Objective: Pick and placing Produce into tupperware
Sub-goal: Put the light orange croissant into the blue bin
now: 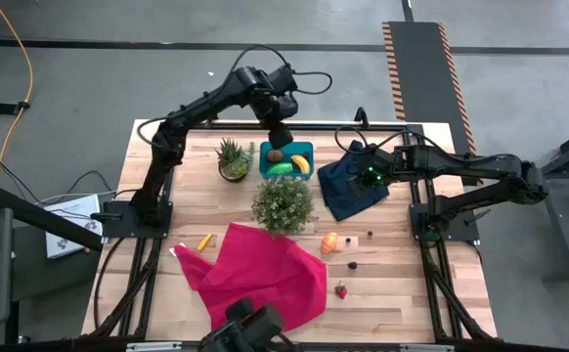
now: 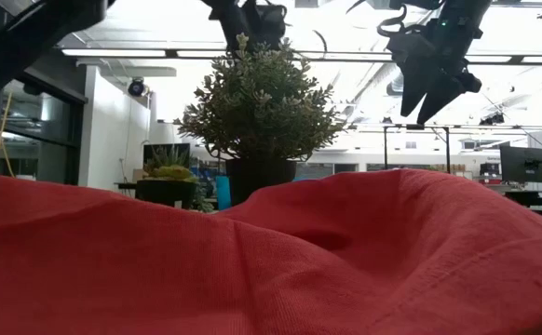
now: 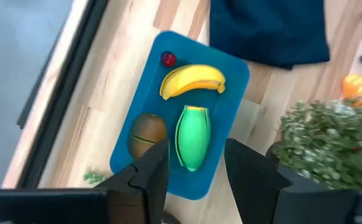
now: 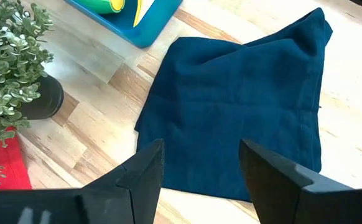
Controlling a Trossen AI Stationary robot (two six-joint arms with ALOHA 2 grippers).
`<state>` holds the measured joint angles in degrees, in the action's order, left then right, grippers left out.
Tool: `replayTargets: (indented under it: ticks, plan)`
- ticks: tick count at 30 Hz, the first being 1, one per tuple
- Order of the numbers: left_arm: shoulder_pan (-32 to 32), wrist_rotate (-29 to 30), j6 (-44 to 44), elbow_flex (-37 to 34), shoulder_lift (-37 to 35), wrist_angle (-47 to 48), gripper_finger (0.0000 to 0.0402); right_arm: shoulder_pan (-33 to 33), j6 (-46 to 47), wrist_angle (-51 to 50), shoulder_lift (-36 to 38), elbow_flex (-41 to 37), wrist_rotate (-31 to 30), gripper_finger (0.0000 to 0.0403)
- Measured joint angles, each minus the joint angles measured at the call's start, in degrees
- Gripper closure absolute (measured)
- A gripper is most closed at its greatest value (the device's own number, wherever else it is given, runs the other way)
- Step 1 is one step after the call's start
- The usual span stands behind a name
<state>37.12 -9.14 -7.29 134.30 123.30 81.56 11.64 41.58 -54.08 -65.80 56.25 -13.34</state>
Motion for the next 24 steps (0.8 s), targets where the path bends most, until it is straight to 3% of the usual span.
replayTargets:
  ticks: [24]
  plan:
    - [-0.1, 3.5, 5.1, 0.0, -26.6, 2.2, 0.0312, 0.0, 0.0, 0.6, 0.0, 0.0, 0.0, 0.0204]
